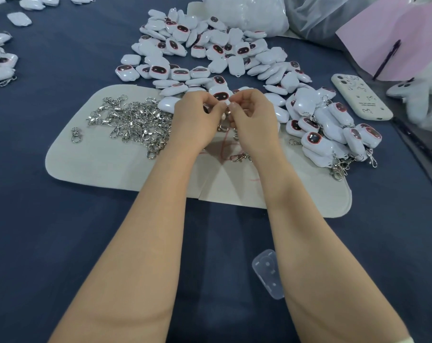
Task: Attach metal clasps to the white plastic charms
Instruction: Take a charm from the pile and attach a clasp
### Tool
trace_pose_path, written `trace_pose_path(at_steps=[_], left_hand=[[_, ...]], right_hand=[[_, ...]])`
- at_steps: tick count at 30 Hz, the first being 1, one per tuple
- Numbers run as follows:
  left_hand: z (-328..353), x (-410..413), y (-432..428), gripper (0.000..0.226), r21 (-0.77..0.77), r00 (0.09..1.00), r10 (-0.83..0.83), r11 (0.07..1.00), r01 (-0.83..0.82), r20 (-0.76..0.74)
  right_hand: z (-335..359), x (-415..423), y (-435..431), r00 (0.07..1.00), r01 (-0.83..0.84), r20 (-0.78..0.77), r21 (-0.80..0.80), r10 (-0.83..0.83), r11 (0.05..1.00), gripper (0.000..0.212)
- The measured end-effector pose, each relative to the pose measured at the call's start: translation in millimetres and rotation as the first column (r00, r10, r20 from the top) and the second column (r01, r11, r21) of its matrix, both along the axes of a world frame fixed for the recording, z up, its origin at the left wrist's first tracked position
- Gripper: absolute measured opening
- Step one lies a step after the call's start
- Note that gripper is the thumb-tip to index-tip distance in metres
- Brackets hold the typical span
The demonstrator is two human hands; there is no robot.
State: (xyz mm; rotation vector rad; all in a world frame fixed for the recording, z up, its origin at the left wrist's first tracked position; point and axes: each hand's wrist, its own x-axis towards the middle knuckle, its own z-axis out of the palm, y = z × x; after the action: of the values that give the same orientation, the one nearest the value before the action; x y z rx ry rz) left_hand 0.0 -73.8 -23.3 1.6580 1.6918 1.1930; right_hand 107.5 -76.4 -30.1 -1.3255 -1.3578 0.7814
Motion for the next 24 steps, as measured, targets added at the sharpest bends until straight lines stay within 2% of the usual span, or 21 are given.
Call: trace_pose_path(at_steps=[4,8,13,19,24], left_hand=[[1.2,-0.9,-0.2,0.014,-0.020,0.996,-0.003,1.000,0.005,0.094],[3.5,-2.6,-1.4,0.015,-0.022,0.986,-0.028,0.999,0.032,0.164],[3.5,2.7,-1.7,0.014,-0.046,0.965,-0.090,0.994,0.104,0.244],[1.8,5.4,-0.1,0.014,-0.028,0.983,-0.068,0.997,0.074,0.173],[-1.5,5.3,1.7,0.015,-0.034,0.991,-0.057,0.998,0.062,0.123]], right_hand=[[-0.8,-1.9,-1.1,0.994,-0.036,0.109,0.068,0.028,0.997,0.015],[-2.1,-2.6,-1.9,0.993,-0.053,0.105,0.085,0.044,0.995,0.015],[-2.8,-0.5,-0.7,0.997,0.002,0.072,0.088,-0.008,0.996,0.010],[-3.0,-0.1,1.0,0.998,0.029,0.054,0.069,-0.033,0.997,0.012],[-0.5,1.1,0.8,0.998,0.062,0.016,0.051,-0.063,0.997,0.024]])
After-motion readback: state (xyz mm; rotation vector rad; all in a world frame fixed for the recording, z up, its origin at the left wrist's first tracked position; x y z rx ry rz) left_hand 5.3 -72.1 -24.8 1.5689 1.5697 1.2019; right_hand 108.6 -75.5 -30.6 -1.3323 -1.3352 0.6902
